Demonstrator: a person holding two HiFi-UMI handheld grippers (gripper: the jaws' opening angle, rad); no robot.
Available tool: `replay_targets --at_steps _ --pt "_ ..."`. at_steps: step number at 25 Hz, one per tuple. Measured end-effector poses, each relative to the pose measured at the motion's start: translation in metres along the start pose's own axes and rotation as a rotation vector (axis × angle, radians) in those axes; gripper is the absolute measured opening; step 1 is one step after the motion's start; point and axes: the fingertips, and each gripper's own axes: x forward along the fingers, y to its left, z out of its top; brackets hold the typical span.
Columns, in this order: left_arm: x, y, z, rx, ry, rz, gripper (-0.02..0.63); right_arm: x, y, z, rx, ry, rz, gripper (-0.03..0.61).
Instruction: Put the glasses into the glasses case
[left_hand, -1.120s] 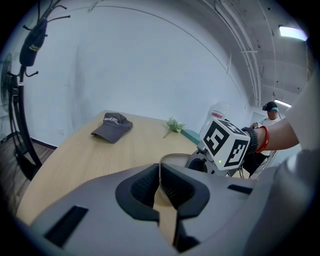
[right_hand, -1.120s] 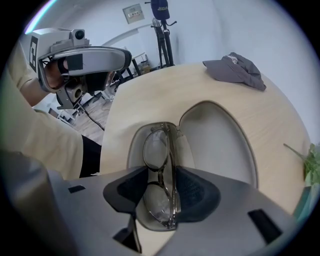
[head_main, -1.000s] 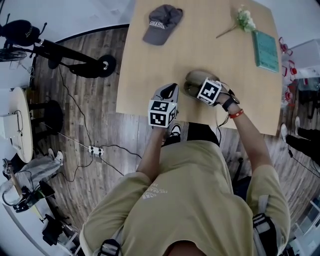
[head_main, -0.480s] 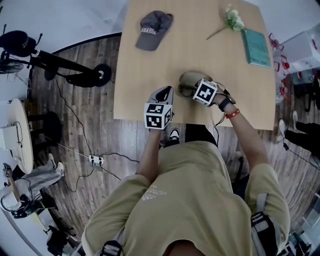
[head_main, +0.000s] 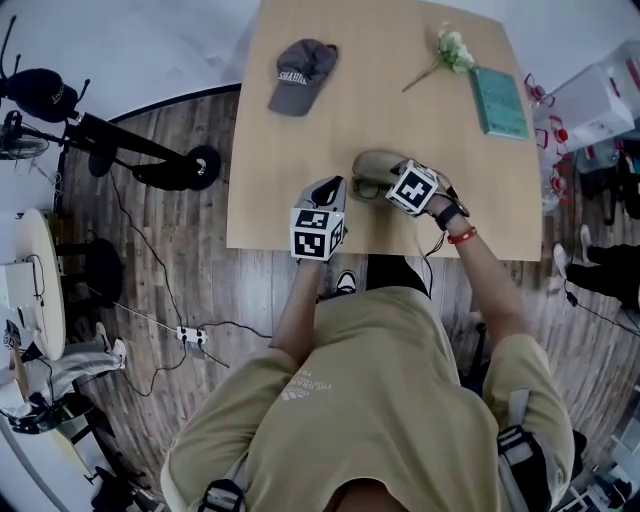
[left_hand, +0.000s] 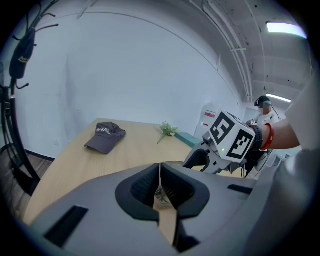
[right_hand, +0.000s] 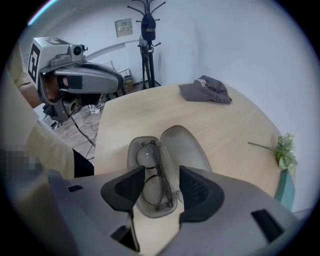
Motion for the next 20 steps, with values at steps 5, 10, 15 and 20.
replay_targets --at_steps 5,10,15,20 --pt "-0.011 -0.006 0.007 0.011 -0.017 -0.009 0.030 -0.028 -0.006 0.001 0.091 -0.065 -0.093 0.213" --pt "-0.018 -0.015 0.016 0.041 -0.030 -0.021 0.030 -0.059 -0.005 -0.002 0.169 -0.131 -0.136 0.205" --pt "-0.026 -0.029 0.021 0.076 -0.048 -0.037 0.030 -0.092 0.001 -0.007 0.182 -0.190 -0.220 0.187" --pt "-0.034 -0.042 0.029 0.100 -0.069 -0.051 0.031 -0.123 0.005 -0.013 0.223 -0.244 -0.300 0.171"
